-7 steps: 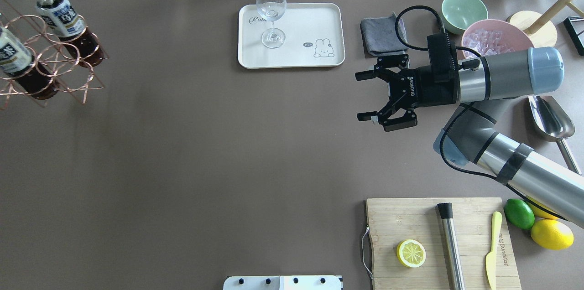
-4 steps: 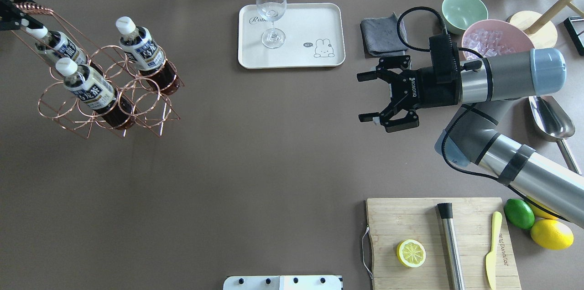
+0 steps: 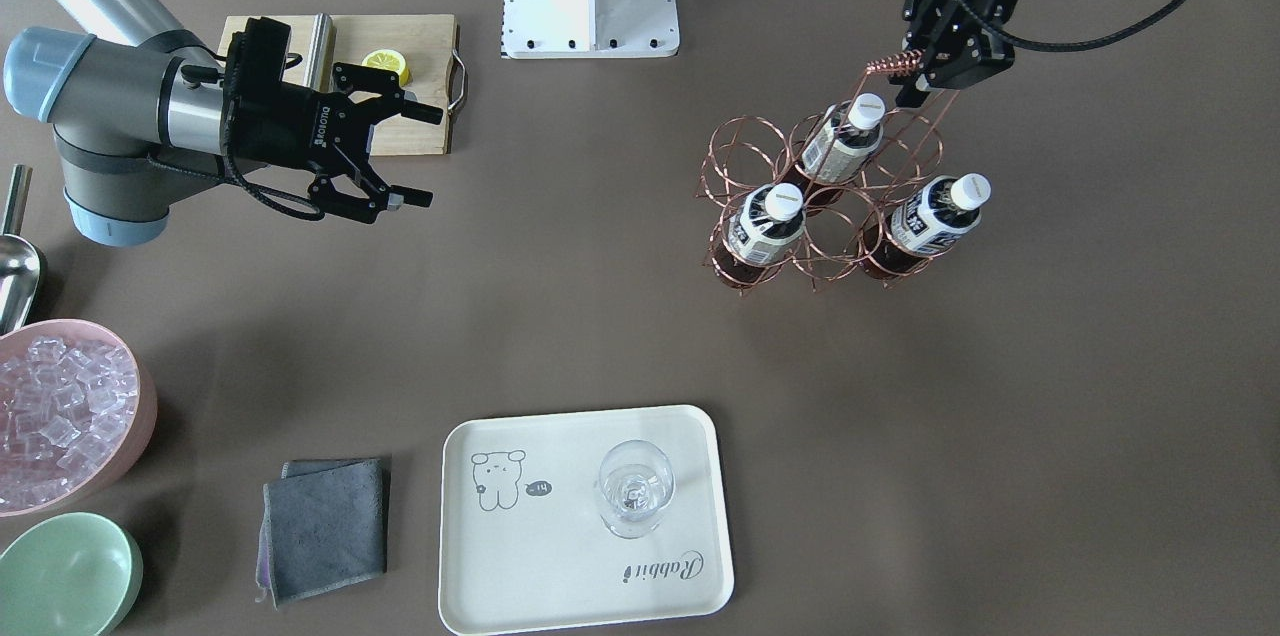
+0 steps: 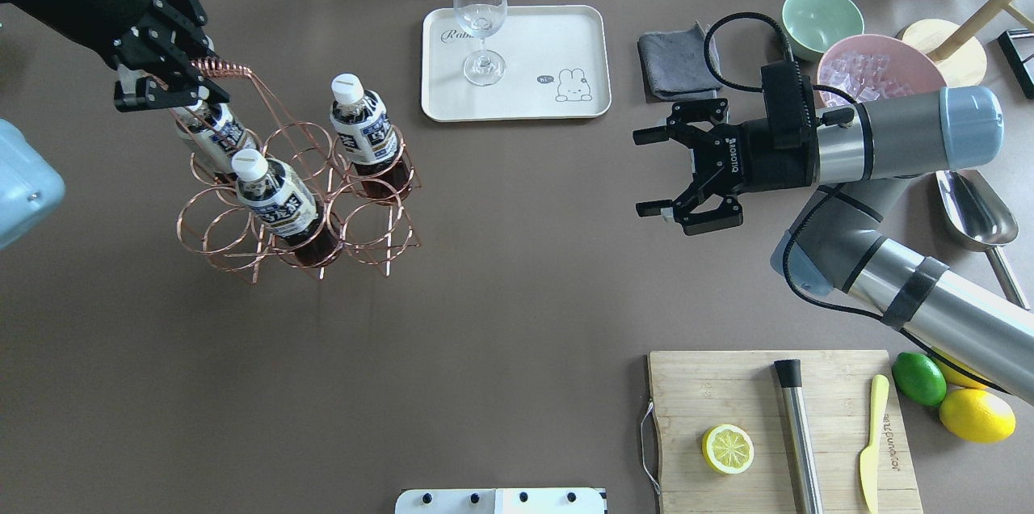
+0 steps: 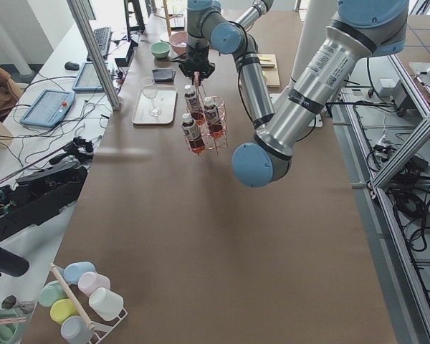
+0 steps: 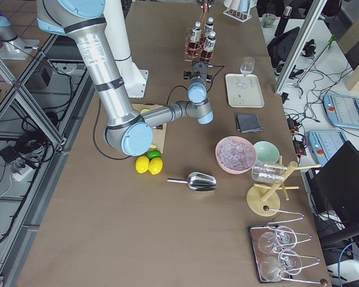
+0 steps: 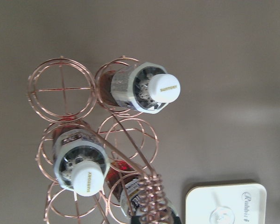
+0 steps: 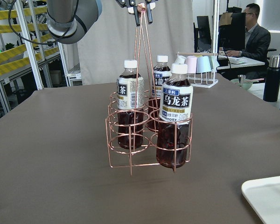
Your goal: Take tea from basket to plate
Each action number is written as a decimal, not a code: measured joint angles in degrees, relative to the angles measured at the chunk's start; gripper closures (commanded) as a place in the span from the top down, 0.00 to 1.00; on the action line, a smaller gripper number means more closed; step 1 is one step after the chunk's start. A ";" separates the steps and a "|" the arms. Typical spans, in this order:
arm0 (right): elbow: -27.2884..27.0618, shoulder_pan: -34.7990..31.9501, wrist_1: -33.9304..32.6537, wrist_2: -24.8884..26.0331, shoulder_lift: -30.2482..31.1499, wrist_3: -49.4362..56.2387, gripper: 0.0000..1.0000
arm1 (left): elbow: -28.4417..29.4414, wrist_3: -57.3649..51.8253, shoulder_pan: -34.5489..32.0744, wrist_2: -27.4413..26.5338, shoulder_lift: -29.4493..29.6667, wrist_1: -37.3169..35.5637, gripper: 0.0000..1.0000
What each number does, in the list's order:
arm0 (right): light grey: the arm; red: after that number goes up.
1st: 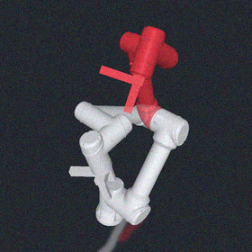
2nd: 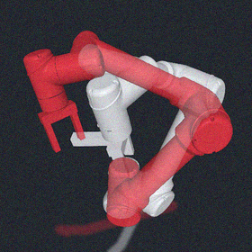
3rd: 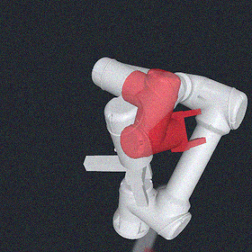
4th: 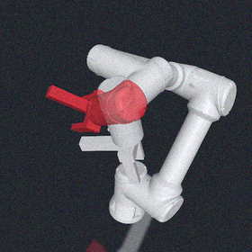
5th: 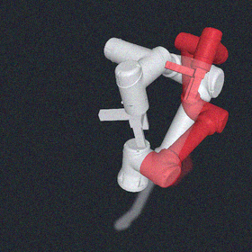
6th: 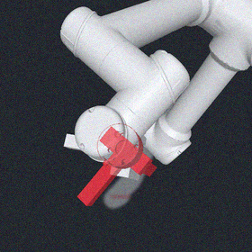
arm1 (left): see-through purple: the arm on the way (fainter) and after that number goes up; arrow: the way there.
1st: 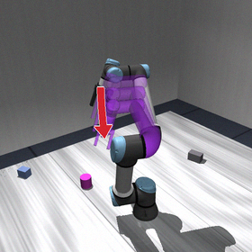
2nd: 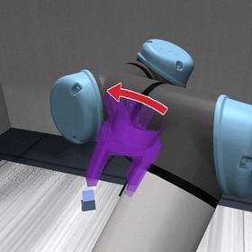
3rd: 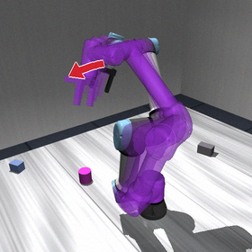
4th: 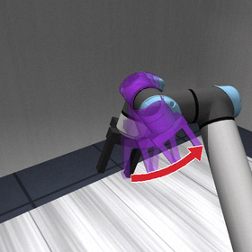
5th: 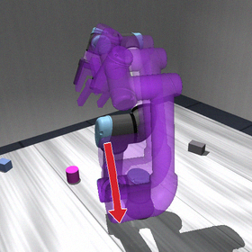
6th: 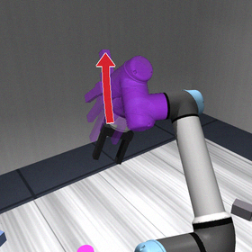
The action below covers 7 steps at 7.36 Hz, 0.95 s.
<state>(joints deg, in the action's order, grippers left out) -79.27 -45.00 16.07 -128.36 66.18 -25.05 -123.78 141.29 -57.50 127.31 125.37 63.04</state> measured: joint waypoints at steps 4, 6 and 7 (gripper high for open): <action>0.00 0.00 0.04 0.06 0.32 0.05 1.00 | 7.33 5.11 10.55 -3.96 9.53 0.37 0.00; 0.02 0.00 0.96 0.15 0.77 -0.02 1.00 | 8.79 6.28 14.36 -6.20 12.48 0.62 0.00; 0.01 0.00 1.45 0.16 1.28 0.01 1.00 | 9.12 6.84 15.42 -6.51 13.45 0.70 0.00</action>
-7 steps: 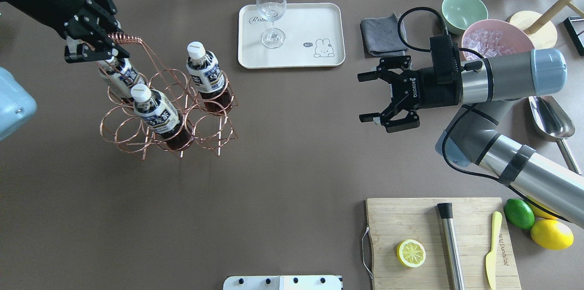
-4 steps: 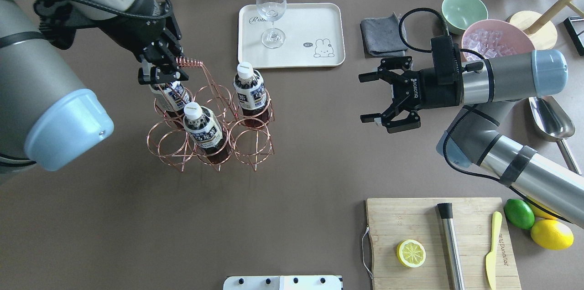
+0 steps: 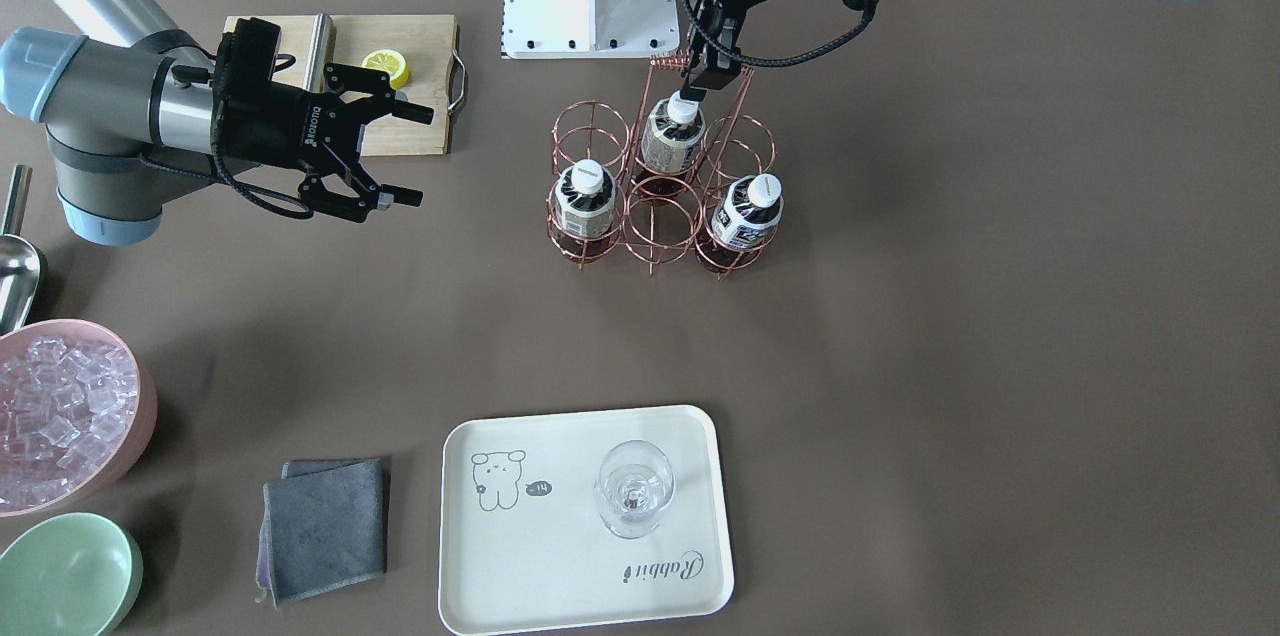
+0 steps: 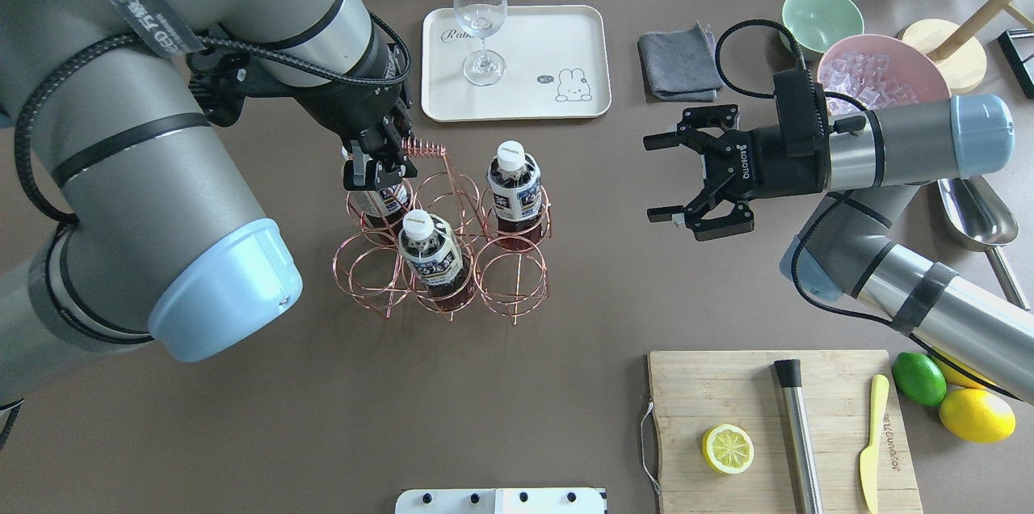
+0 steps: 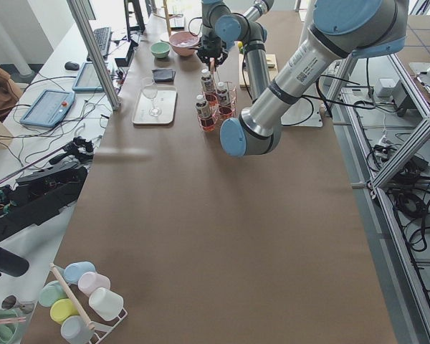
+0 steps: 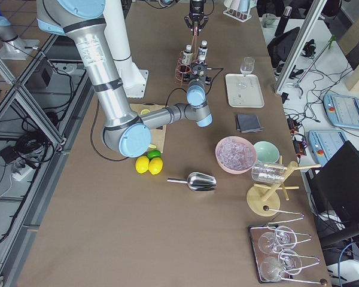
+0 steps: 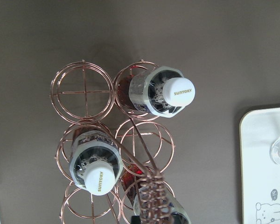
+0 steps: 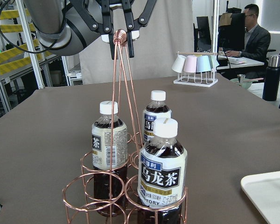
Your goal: Take tea from basket to plate
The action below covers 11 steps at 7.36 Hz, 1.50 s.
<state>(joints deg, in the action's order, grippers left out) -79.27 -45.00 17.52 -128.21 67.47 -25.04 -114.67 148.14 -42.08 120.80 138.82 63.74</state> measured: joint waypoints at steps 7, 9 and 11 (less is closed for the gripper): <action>-0.34 0.08 2.77 0.32 2.48 0.08 1.00 | 7.34 2.96 4.19 -3.62 6.67 2.08 0.00; -0.36 0.09 2.78 0.32 2.42 0.08 1.00 | 7.36 3.74 4.27 -4.19 7.02 2.09 0.00; -0.43 0.09 2.74 0.32 2.47 0.04 1.00 | 7.33 3.96 4.29 -4.40 7.28 2.05 0.00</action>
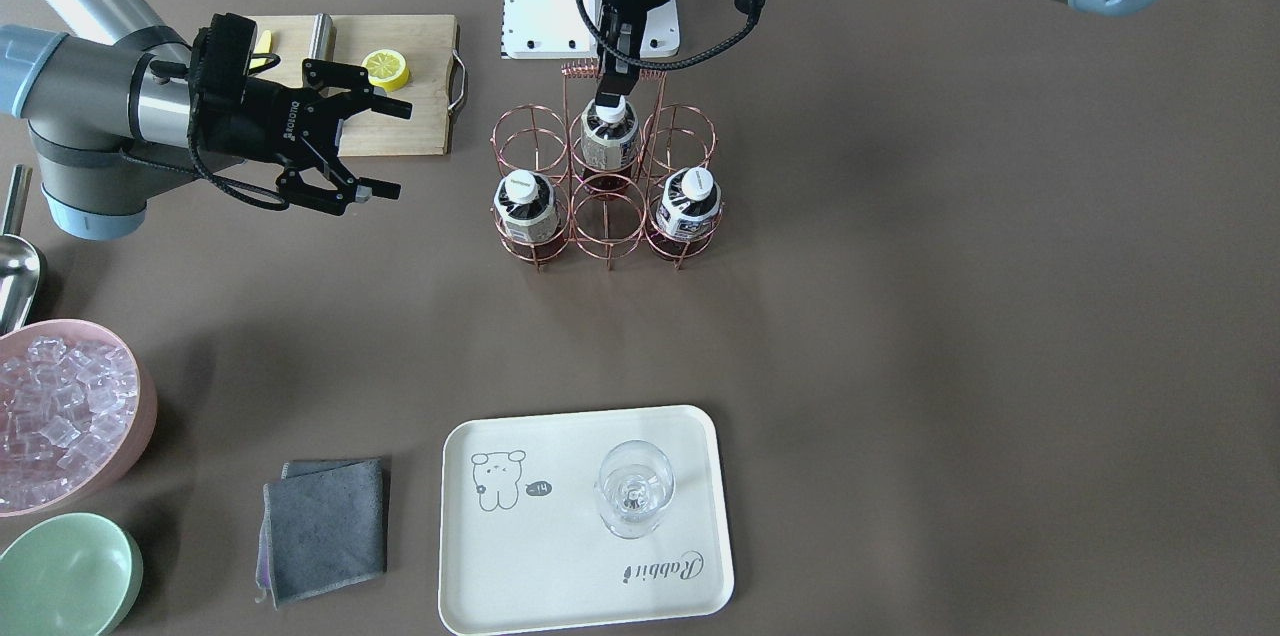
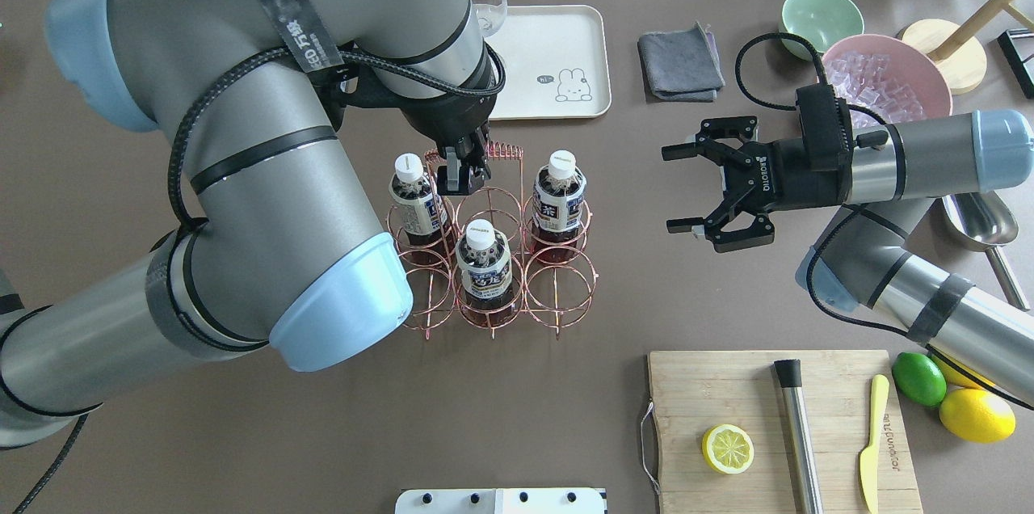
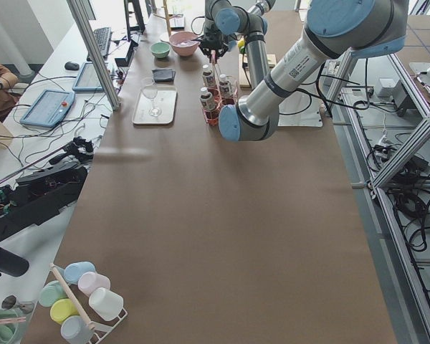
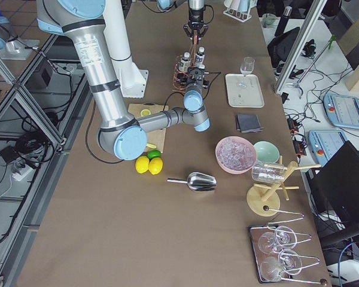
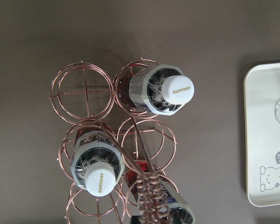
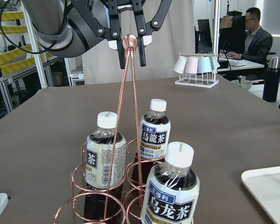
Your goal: Take tea from basket to plate
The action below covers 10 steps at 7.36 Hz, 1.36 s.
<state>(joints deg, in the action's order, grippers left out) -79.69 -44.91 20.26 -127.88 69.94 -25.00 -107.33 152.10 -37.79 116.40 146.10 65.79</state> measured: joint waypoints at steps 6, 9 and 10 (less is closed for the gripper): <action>0.42 0.54 -0.33 3.26 -0.69 0.26 1.00 | 0.02 0.35 0.21 -0.03 0.03 0.00 0.00; 0.53 5.03 -2.36 9.14 -2.56 0.61 1.00 | 0.02 0.77 0.72 -0.20 -0.02 0.03 0.00; 0.57 6.05 -3.66 10.27 -3.58 0.69 1.00 | 0.02 0.85 0.76 -0.26 0.01 -0.01 0.00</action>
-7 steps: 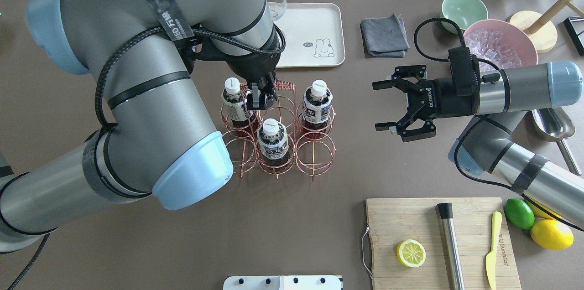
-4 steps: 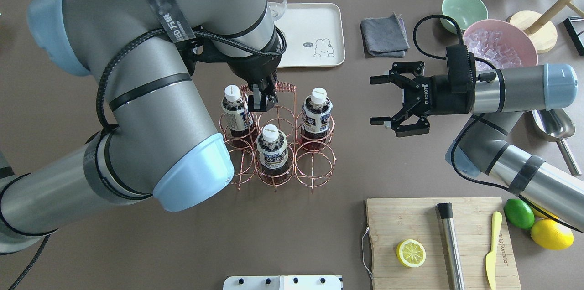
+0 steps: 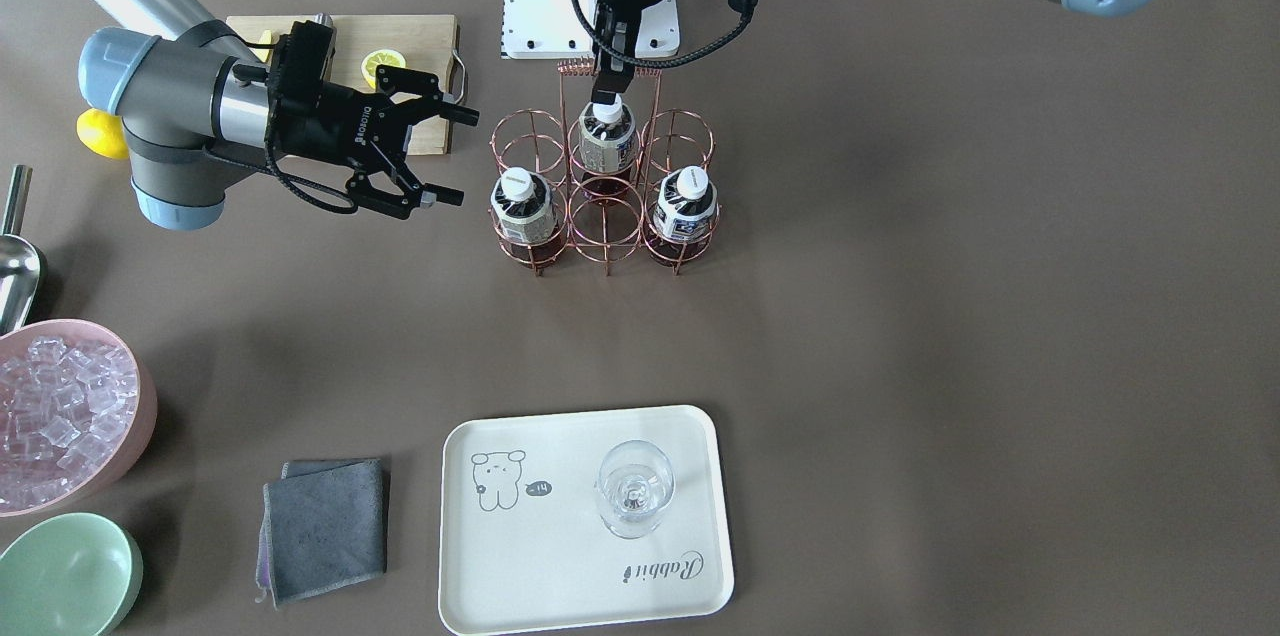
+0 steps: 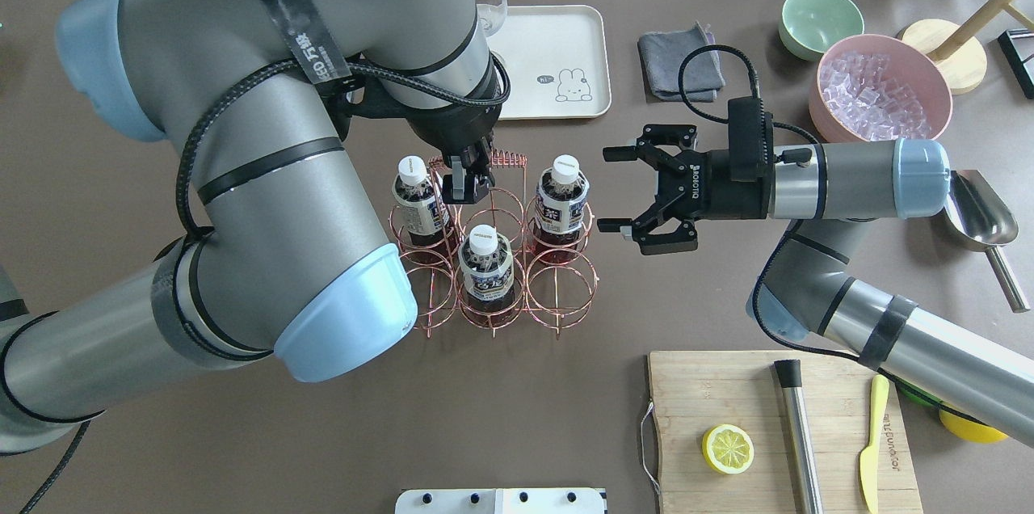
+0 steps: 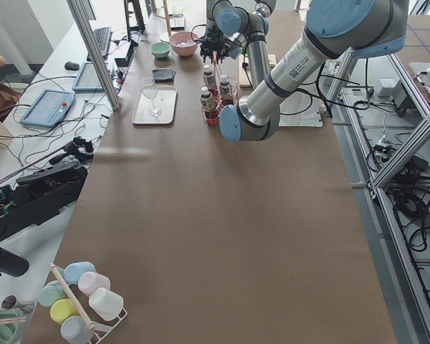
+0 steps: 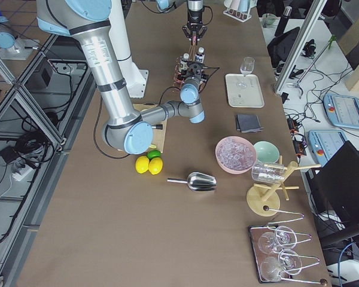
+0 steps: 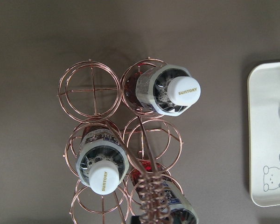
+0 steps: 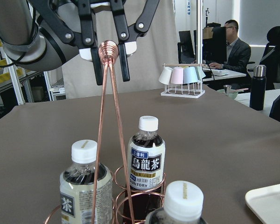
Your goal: Take tea from basket to plate
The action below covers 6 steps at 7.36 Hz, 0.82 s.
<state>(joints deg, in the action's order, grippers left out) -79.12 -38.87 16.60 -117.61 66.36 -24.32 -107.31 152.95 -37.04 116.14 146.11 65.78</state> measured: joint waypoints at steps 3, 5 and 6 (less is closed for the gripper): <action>1.35 0.48 -3.49 0.74 -3.51 -0.02 1.00 | 0.00 0.06 0.10 -0.04 0.02 0.00 0.00; 3.12 0.03 -3.96 0.87 -4.98 0.00 1.00 | 0.00 0.07 0.12 -0.04 0.05 0.04 0.00; 3.54 -0.22 -4.22 0.92 -5.22 0.01 0.97 | -0.04 0.07 0.12 -0.04 0.09 0.00 0.00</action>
<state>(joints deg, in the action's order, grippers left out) -75.58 -39.09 12.38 -116.69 61.14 -24.30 -107.35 153.02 -36.92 116.10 146.20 65.79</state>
